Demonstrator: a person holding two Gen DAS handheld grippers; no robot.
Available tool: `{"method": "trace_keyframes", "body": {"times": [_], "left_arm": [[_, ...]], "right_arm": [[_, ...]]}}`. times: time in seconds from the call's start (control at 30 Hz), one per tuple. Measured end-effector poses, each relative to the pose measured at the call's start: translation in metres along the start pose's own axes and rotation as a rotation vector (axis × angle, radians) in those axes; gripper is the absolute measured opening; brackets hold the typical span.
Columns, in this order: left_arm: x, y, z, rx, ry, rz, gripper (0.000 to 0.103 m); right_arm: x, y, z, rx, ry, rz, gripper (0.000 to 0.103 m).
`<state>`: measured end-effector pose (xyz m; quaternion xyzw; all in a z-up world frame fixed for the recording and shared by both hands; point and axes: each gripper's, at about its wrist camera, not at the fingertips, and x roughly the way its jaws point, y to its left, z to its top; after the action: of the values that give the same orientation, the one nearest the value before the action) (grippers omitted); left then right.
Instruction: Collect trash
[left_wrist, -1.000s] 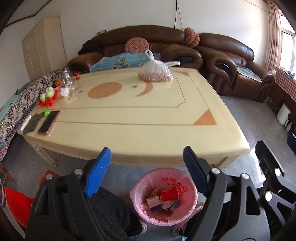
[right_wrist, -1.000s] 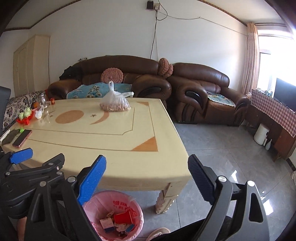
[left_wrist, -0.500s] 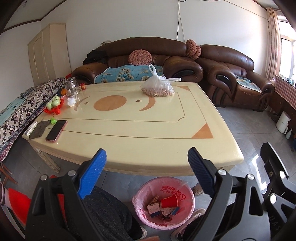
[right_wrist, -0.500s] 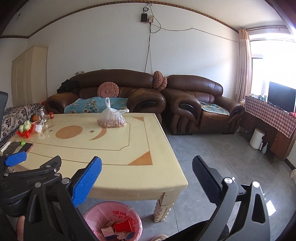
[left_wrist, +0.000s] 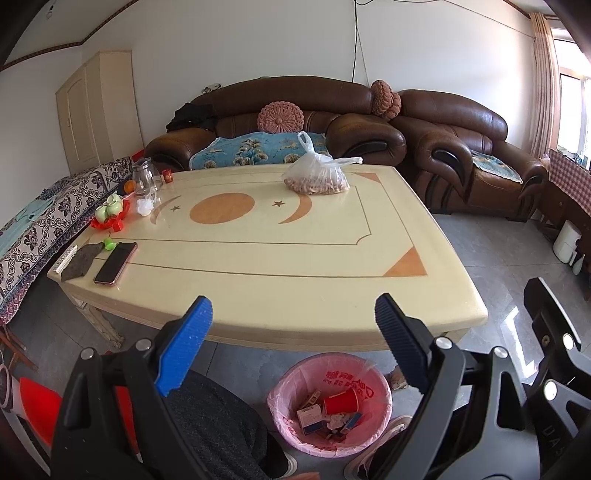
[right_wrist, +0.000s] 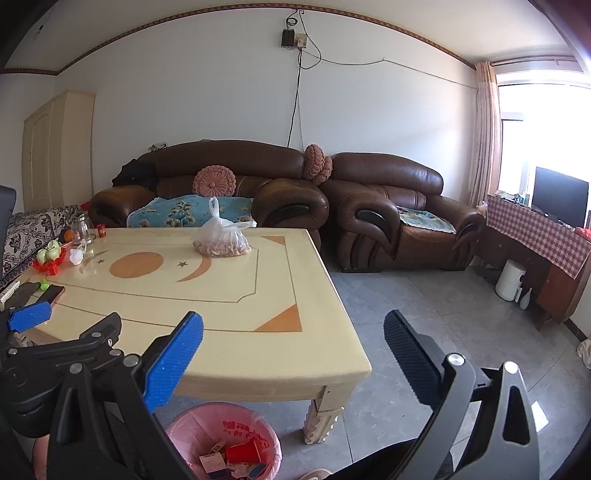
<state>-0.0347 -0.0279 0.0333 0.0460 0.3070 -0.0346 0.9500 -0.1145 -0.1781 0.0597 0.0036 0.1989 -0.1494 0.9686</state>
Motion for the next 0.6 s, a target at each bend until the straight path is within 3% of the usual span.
{"method": "trace_keyframes", "body": {"times": [0.6], "left_arm": [[0.0031,0.0071,0.0009,0.001,0.002,0.015,0.087]], "right_arm": [[0.0035,0.0011,0.0006,-0.006,0.012,0.013,0.096]]}}
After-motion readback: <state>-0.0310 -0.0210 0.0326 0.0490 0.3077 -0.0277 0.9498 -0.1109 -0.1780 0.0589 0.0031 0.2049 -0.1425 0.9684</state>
